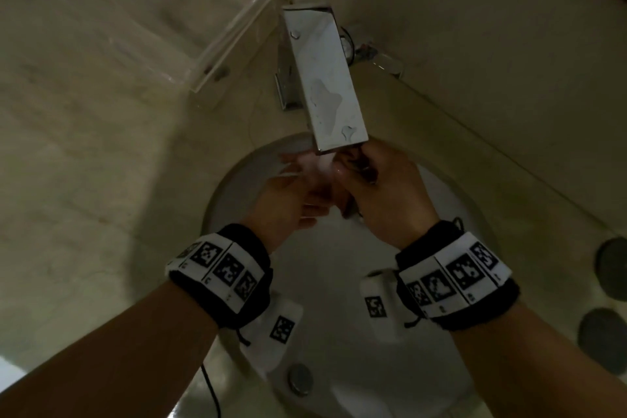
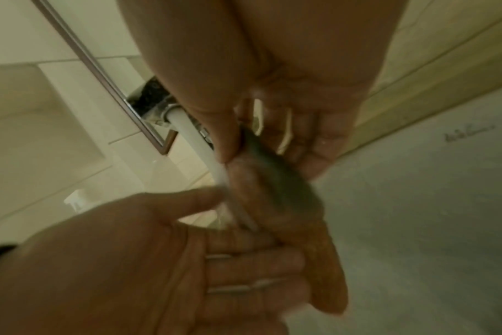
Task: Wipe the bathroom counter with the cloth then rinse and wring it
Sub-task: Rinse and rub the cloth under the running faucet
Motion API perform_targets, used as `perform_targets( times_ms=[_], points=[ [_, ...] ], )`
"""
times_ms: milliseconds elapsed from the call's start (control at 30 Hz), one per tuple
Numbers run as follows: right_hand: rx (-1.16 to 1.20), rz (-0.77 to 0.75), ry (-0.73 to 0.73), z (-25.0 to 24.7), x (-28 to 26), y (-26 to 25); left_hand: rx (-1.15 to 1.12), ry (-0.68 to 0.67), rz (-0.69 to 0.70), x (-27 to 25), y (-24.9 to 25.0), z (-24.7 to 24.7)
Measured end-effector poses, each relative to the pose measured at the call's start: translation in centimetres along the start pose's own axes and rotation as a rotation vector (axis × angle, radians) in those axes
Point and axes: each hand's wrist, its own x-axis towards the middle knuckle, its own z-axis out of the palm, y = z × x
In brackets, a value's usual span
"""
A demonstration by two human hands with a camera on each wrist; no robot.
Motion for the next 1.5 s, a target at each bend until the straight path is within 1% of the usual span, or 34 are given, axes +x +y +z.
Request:
perform_targets(
  times_ms=[67,133,200,233,267,300,333,367,400,433,467,500,533,600,633,666,700,800,900,966,1000,1066,1166,1233,1266,1300,1333,1366,1400,1433,1466,1500],
  points=[
    [0.066,-0.012,-0.048,0.3,-0.5,-0.2,-0.102,-0.028,-0.004,-0.1,0.0,0.1],
    [0.117,0.016,-0.136,1.2,-1.0,0.4,-0.258,-0.076,0.026,0.0,-0.1,0.2],
    [0.074,0.000,-0.223,1.9,-1.6,1.1,-0.367,-0.095,0.040,-0.1,0.0,0.3],
    [0.042,-0.021,-0.260,1.8,-1.7,1.3,-0.382,-0.094,0.042,0.0,0.0,0.2],
    [0.057,-0.006,-0.293,1.4,-1.7,1.5,-0.379,-0.081,0.047,0.1,-0.1,0.1],
    [0.131,0.049,-0.303,0.8,-1.6,1.5,-0.358,-0.078,0.061,0.3,-0.3,0.0],
    [0.220,0.096,-0.274,0.1,-1.4,1.4,-0.336,-0.077,0.073,0.5,-0.5,-0.2],
    [0.273,0.122,-0.186,-0.5,-1.1,1.5,-0.310,-0.085,0.080,0.6,-0.6,-0.3],
    [0.247,0.127,-0.069,-1.0,-0.6,1.8,-0.285,-0.084,0.080,0.7,-0.6,-0.4],
    [0.156,0.137,0.018,-1.3,0.0,2.4,-0.259,-0.077,0.086,0.7,-0.5,-0.4],
    [0.063,0.167,0.050,-1.4,0.5,2.9,-0.243,-0.076,0.092,0.7,-0.5,-0.5],
    [0.002,0.212,0.021,-1.2,0.9,3.1,-0.240,-0.096,0.092,0.6,-0.3,-0.5],
    [-0.007,0.257,-0.060,-0.9,1.3,3.3,-0.248,-0.121,0.082,0.5,-0.3,-0.5],
    [0.097,0.312,-0.247,-0.7,1.7,3.6,-0.260,-0.165,0.073,0.5,-0.2,-0.6],
    [0.185,0.322,-0.297,-0.6,1.8,3.7,-0.263,-0.182,0.068,0.5,-0.2,-0.6],
    [0.244,0.301,-0.288,-0.6,1.8,3.8,-0.262,-0.186,0.061,0.6,-0.1,-0.6],
    [0.244,0.250,-0.226,-0.5,1.7,3.9,-0.252,-0.181,0.058,0.7,0.0,-0.7],
    [0.070,0.070,0.033,-0.1,1.5,4.6,-0.221,-0.161,0.055,0.6,0.2,-0.4],
    [0.074,-0.067,0.132,0.5,1.1,4.5,-0.236,-0.106,0.038,0.8,0.1,-0.1],
    [0.046,-0.171,0.134,0.6,0.7,4.2,-0.238,-0.047,0.021,1.1,0.0,-0.1],
    [0.015,-0.220,0.113,0.6,0.4,4.0,-0.238,-0.034,0.023,1.2,0.0,-0.2],
    [-0.041,-0.317,0.029,0.9,-0.4,3.6,-0.278,-0.063,0.017,1.2,0.2,-0.3],
    [-0.179,-0.467,-0.081,0.9,-1.1,4.1,-0.384,-0.154,0.006,0.9,0.9,-0.5],
    [-0.201,-0.505,-0.131,0.5,-1.3,4.5,-0.366,-0.151,0.056,0.9,0.9,-0.5],
    [-0.162,-0.502,-0.147,0.4,-1.4,4.7,-0.348,-0.132,0.081,0.9,0.8,-0.5],
    [-0.090,-0.481,-0.153,0.2,-1.5,4.8,-0.331,-0.111,0.107,1.0,0.6,-0.5],
    [0.010,-0.423,-0.139,-0.1,-1.7,4.6,-0.323,-0.105,0.128,1.1,0.5,-0.5],
    [0.107,-0.322,-0.104,-0.3,-1.8,4.5,-0.332,-0.111,0.140,1.2,0.3,-0.5],
    [0.169,-0.186,-0.046,-0.3,-1.7,4.4,-0.347,-0.120,0.137,1.2,0.2,-0.5],
    [0.174,-0.048,-0.017,-0.3,-1.5,4.5,-0.375,-0.142,0.126,1.2,0.2,-0.6],
    [0.145,0.067,-0.032,-0.2,-1.2,4.8,-0.404,-0.170,0.114,1.2,0.2,-0.6],
    [0.102,0.128,-0.082,-0.1,-0.9,4.9,-0.413,-0.191,0.117,1.1,0.3,-0.6]
  ],
)
